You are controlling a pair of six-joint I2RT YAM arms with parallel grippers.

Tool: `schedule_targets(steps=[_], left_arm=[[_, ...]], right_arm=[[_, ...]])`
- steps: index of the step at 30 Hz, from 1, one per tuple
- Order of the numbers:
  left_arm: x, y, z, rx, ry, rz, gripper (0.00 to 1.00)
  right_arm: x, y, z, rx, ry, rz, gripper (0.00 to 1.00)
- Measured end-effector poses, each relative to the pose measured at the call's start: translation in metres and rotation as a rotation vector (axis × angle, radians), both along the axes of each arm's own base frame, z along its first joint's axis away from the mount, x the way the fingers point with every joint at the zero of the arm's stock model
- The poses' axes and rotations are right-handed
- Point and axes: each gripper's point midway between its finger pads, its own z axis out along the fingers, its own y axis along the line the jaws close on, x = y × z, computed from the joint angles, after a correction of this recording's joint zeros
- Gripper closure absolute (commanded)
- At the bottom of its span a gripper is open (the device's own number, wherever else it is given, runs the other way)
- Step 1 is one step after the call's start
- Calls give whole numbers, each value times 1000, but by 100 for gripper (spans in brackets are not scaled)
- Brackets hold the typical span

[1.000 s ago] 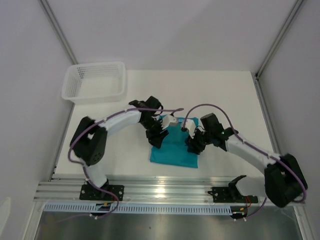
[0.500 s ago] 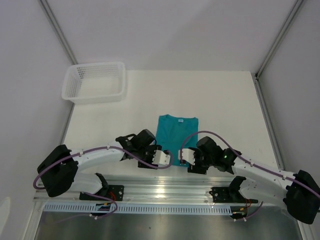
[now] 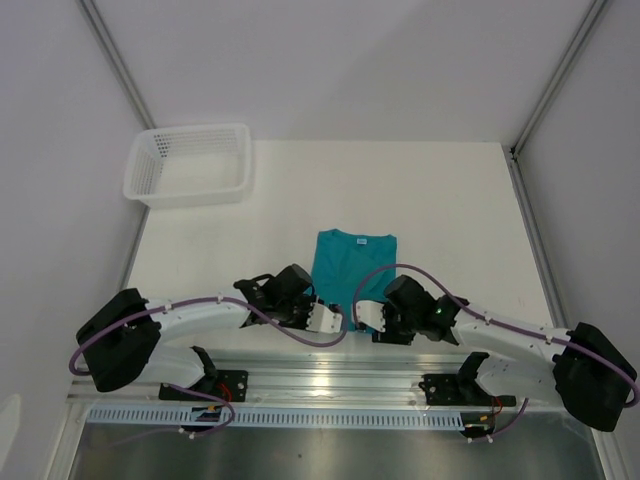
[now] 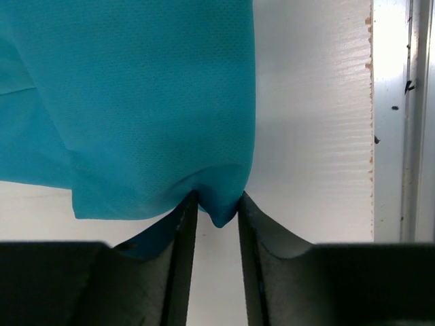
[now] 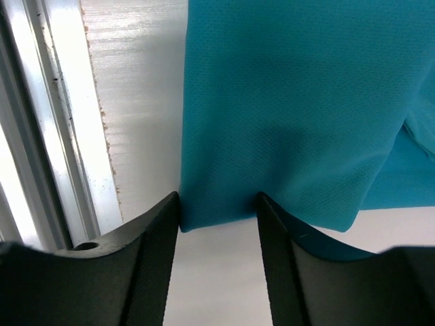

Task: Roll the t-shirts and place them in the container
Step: Roll the tshirt

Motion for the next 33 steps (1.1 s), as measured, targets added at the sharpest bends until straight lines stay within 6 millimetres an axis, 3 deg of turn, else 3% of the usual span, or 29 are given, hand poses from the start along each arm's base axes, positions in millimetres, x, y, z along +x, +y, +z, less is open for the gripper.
schedule_targets(steps=[4, 8, 9, 11, 15, 21, 33], left_arm=[[3, 0, 0, 4, -11, 8, 73], [3, 1, -2, 12, -10, 11, 91], [3, 2, -2, 14, -8, 13, 99], [2, 2, -3, 19, 2, 19, 99], [1, 1, 5, 24, 47, 41, 99], [0, -12, 39, -31, 163, 69, 99], [-46, 7, 60, 45, 534, 55, 99]], right_arm=[[3, 3, -1, 4, -7, 1, 61], [5, 4, -2, 3, -12, 3, 79], [6, 5, -2, 5, -17, 4, 86], [7, 5, -1, 5, -23, 5, 93], [5, 5, 1, 5, -6, 10, 97], [-12, 7, 14, 49, 112, 46, 100], [-52, 11, 55, 147, 420, 174, 100]])
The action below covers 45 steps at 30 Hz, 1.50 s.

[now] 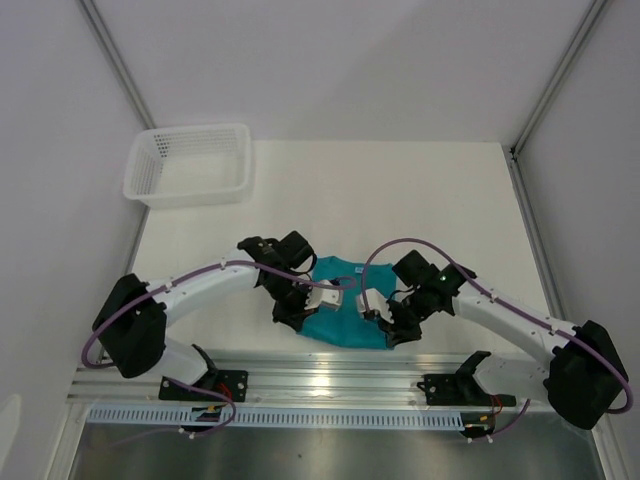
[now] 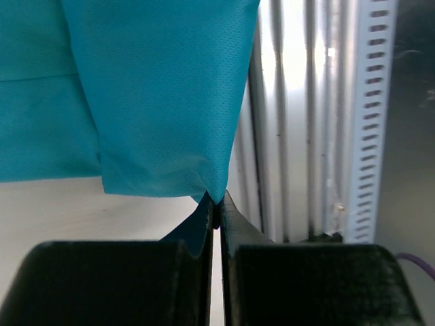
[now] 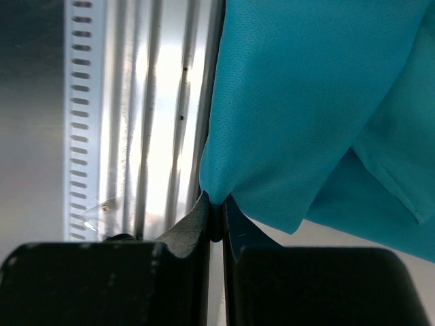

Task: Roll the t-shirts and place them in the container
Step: Roll the tshirt

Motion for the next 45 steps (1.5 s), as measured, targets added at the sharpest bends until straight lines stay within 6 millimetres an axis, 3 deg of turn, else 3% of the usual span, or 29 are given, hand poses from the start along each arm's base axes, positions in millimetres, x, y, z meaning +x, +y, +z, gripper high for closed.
schedule_targets(steps=[5, 11, 19, 27, 34, 36, 38, 42, 45], left_arm=[[-7, 6, 11, 10, 136, 24, 99], [29, -9, 21, -13, 242, 117, 99], [49, -8, 7, 8, 309, 179, 99], [84, -12, -6, 19, 316, 260, 94], [93, -10, -14, 39, 305, 292, 85], [97, -9, -18, 48, 300, 307, 85], [101, -8, -22, 61, 294, 323, 85], [109, -5, -33, 96, 281, 358, 86], [113, -4, -41, 119, 277, 385, 85]], right_arm=[[4, 3, 13, 38, 62, -28, 100], [31, 1, 12, 42, 79, -127, 100], [66, -2, -2, 24, 62, -244, 100], [99, -4, -10, 7, 49, -341, 97], [122, -4, -14, -11, 25, -390, 86], [125, -6, -15, -19, 19, -409, 84], [129, -8, -15, -24, 13, -433, 70], [143, -15, -17, -47, -13, -510, 61], [158, -26, -19, -78, -49, -586, 59]])
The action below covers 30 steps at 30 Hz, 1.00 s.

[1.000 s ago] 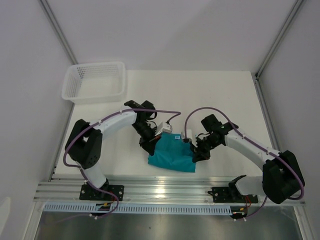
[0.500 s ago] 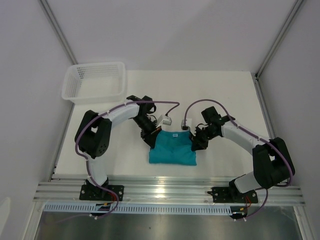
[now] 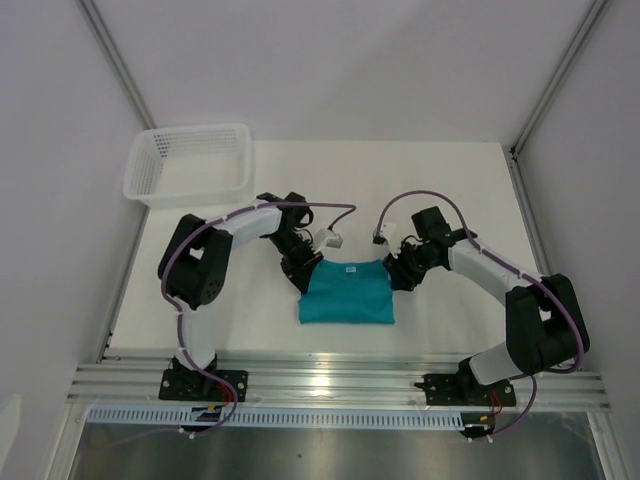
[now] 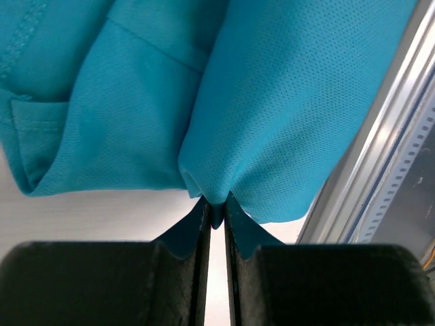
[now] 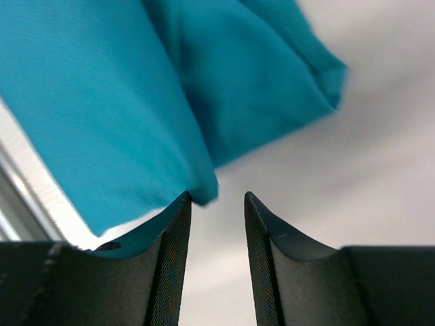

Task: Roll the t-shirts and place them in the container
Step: Roll the tshirt

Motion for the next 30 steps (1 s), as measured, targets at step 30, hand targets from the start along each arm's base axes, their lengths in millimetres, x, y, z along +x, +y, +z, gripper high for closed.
schedule_targets(steps=[30], left_arm=[[19, 2, -4, 79, 6, 164, 69]], right_arm=[[-17, 85, 14, 375, 37, -111, 87]])
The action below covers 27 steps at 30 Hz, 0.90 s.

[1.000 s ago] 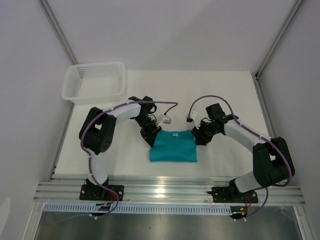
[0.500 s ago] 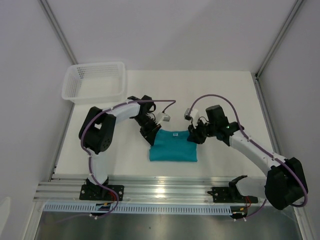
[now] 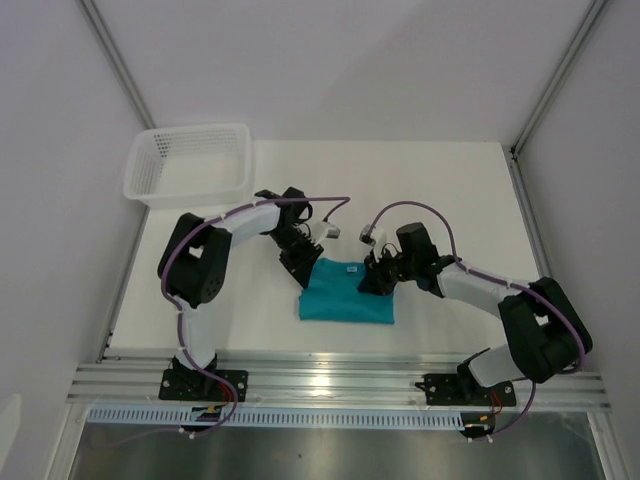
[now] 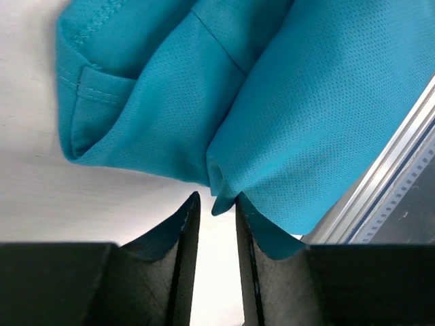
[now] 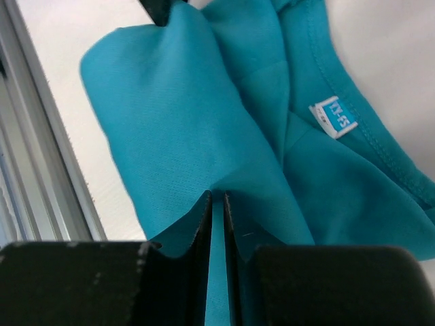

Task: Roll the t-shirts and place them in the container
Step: Roll the tshirt

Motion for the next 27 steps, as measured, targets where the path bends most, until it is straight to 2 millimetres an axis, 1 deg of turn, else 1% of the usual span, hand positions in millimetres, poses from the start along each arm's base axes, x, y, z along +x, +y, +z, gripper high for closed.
schedule_targets(steps=[3, 5, 8, 11, 14, 17, 18, 20, 22, 24, 25, 26, 27], left_arm=[[3, 2, 0, 10, -5, 9, 67], [7, 4, 1, 17, -15, 18, 66], [13, 10, 3, 29, -22, 44, 65], [25, 19, 6, 40, -35, 86, 65], [40, 24, 17, 43, -77, 127, 66], [48, 19, 37, 29, -147, 125, 66], [46, 14, 45, 21, -173, 109, 65], [36, -1, 58, 0, -211, 60, 62], [19, -22, 69, -31, -240, -12, 61], [-2, -39, 71, -52, -249, -82, 60], [-12, -42, 69, -55, -243, -111, 59], [-20, -42, 66, -53, -240, -133, 55], [-25, -39, 62, -49, -244, -150, 54]], right_arm=[[5, -1, -13, -22, 65, -37, 89], [9, -1, -18, -44, 92, -54, 89], [18, -2, -19, -84, 103, -84, 88], [25, -6, -17, -102, 104, -117, 87], [28, -12, -20, -121, 113, -150, 86], [28, -14, -21, -132, 122, -165, 85], [29, -14, -20, -132, 126, -169, 85], [30, -13, -19, -133, 129, -179, 83], [31, -15, -17, -138, 128, -188, 81], [32, -19, -11, -142, 114, -197, 78], [32, -22, -5, -146, 95, -195, 75], [32, -25, 3, -151, 61, -186, 67], [32, -28, 11, -154, 31, -180, 63]])
